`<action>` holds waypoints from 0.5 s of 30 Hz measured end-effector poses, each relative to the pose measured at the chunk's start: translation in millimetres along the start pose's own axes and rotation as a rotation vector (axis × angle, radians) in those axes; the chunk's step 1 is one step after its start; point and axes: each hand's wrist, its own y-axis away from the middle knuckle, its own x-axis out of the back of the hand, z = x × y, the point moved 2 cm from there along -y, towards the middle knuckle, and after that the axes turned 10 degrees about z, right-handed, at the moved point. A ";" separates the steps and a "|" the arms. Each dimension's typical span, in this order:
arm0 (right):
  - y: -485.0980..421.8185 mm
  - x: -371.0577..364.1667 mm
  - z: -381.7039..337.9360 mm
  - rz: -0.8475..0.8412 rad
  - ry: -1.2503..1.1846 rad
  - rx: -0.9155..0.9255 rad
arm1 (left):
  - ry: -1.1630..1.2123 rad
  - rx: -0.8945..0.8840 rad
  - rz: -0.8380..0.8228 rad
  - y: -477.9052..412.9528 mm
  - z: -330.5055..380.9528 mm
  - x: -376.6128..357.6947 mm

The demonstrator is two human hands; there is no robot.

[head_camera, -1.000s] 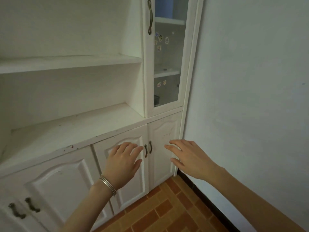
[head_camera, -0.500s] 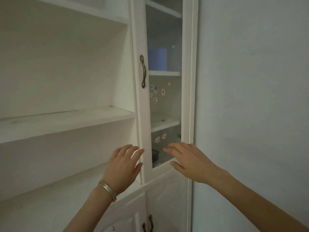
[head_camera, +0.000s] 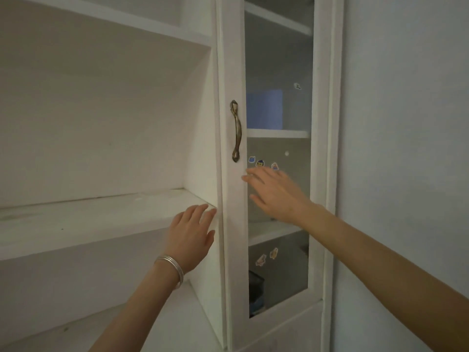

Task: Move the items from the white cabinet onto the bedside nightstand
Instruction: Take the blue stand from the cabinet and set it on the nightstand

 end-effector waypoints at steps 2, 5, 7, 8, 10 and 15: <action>-20.9 -7.9 6.9 0.081 0.034 0.044 | -0.024 0.000 -0.003 0.2 -5.1 -15.0; -52.1 -12.4 15.0 0.182 0.088 0.152 | -0.055 -0.015 -0.006 -0.1 -11.8 -31.3; -68.8 -14.6 18.9 0.218 0.165 0.199 | -0.067 -0.023 -0.001 -0.1 -12.1 -37.1; -74.9 -15.3 20.5 0.239 0.213 0.218 | -0.072 -0.027 0.009 -0.6 -11.3 -38.4; -82.0 -17.5 23.3 0.282 0.267 0.237 | -0.083 -0.035 0.023 -3.0 -9.0 -40.3; -91.4 -19.6 27.5 0.311 0.331 0.303 | -0.120 -0.020 0.048 -13.8 -4.1 -39.3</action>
